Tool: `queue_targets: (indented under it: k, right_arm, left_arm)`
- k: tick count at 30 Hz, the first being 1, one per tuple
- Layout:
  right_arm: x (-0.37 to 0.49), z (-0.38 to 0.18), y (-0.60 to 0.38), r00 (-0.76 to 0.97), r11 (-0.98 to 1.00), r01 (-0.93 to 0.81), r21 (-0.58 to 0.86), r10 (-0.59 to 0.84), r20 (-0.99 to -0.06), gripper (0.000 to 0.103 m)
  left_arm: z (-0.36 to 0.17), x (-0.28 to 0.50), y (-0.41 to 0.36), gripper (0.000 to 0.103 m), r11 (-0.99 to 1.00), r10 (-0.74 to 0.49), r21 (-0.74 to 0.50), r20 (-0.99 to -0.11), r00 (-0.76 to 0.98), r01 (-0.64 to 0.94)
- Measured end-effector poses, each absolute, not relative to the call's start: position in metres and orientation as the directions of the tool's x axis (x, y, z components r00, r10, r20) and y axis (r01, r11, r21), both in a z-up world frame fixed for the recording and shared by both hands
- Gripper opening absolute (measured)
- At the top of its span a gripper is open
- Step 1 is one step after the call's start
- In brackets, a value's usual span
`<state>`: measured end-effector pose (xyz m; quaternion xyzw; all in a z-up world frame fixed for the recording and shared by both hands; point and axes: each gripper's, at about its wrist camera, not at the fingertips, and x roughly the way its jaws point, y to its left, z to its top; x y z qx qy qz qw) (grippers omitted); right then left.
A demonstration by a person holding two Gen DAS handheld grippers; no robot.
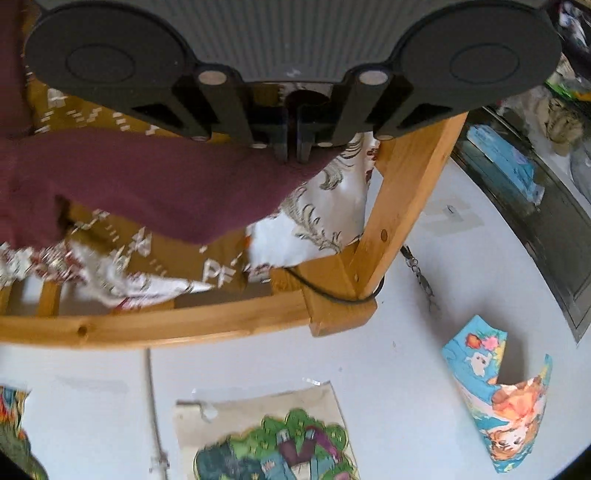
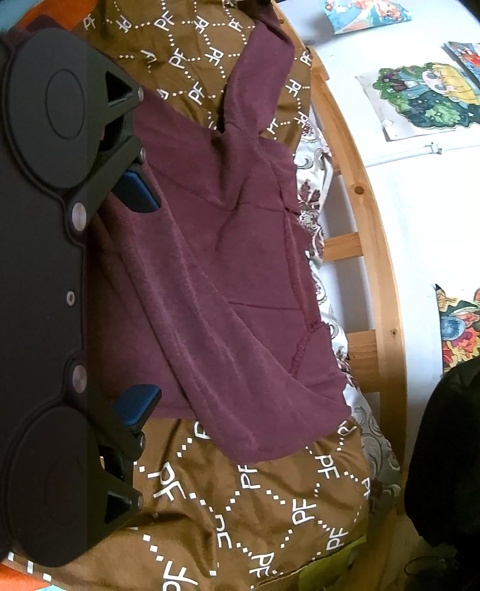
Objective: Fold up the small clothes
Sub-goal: 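Close the left tool on the other sleeve, then lay the held sleeve across the shirt body with the left tool, then open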
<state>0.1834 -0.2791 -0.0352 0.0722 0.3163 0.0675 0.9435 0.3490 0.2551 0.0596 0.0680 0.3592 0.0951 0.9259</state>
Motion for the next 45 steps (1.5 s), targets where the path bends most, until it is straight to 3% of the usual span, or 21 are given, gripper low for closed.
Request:
queue_targets:
  k: [7, 12, 18, 31, 41, 43, 45]
  right_arm:
    - [0.176, -0.026, -0.280, 0.812, 0.979, -0.092, 0.184, 0.181, -0.555, 0.099]
    - [0.170, -0.019, -0.284, 0.823, 0.974, -0.100, 0.202, 0.195, -0.533, 0.099]
    - [0.165, -0.014, -0.291, 0.818, 0.963, -0.099, 0.249, 0.221, -0.531, 0.099]
    - [0.154, -0.005, -0.319, 0.815, 0.944, -0.032, 0.329, 0.215, -0.538, 0.099]
    - [0.156, -0.015, -0.353, 0.806, 0.913, 0.144, 0.382, 0.116, -0.580, 0.099]
    - [0.158, -0.018, -0.359, 0.803, 0.903, 0.179, 0.390, 0.095, -0.588, 0.099]
    - [0.159, -0.021, -0.364, 0.797, 0.893, 0.209, 0.399, 0.082, -0.599, 0.099]
  left_arm:
    - [0.116, 0.320, 0.213, 0.003, 0.992, 0.121, 0.059, -0.692, 0.712, -0.110]
    - [0.140, 0.299, 0.150, 0.003, 0.996, 0.061, 0.085, -0.696, 0.716, -0.002]
    - [0.149, 0.277, 0.073, 0.003, 0.992, -0.085, 0.000, -0.736, 0.672, 0.125]
    - [0.097, 0.243, -0.071, 0.003, 0.930, -0.343, -0.179, -0.736, 0.584, 0.321]
    - [0.024, 0.245, -0.131, 0.003, 0.898, -0.425, -0.269, -0.737, 0.526, 0.348]
    - [0.012, 0.245, -0.131, 0.004, 0.890, -0.443, -0.294, -0.738, 0.509, 0.349]
    - [0.001, 0.247, -0.127, 0.017, 0.876, -0.472, -0.335, -0.743, 0.475, 0.346]
